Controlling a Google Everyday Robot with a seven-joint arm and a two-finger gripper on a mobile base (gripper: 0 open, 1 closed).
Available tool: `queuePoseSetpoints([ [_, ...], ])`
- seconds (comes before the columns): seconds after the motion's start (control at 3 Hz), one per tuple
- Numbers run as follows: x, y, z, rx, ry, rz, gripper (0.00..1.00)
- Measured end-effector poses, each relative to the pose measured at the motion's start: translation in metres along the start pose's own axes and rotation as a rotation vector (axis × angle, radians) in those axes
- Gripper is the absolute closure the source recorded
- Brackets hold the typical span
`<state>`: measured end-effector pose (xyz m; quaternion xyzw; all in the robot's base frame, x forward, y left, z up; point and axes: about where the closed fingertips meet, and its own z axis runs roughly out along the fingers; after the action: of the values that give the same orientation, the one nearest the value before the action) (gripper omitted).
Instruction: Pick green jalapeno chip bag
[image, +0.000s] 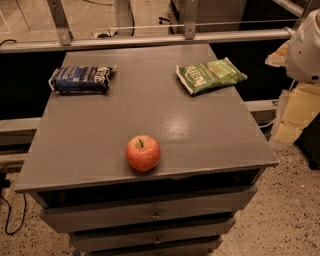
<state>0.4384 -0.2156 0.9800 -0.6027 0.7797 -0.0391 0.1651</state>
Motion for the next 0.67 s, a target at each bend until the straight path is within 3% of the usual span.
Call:
queuePoseSetpoints([
  [0.67,-0.005,-0.012,0.014,0.009,-0.025,-0.010,0.00],
])
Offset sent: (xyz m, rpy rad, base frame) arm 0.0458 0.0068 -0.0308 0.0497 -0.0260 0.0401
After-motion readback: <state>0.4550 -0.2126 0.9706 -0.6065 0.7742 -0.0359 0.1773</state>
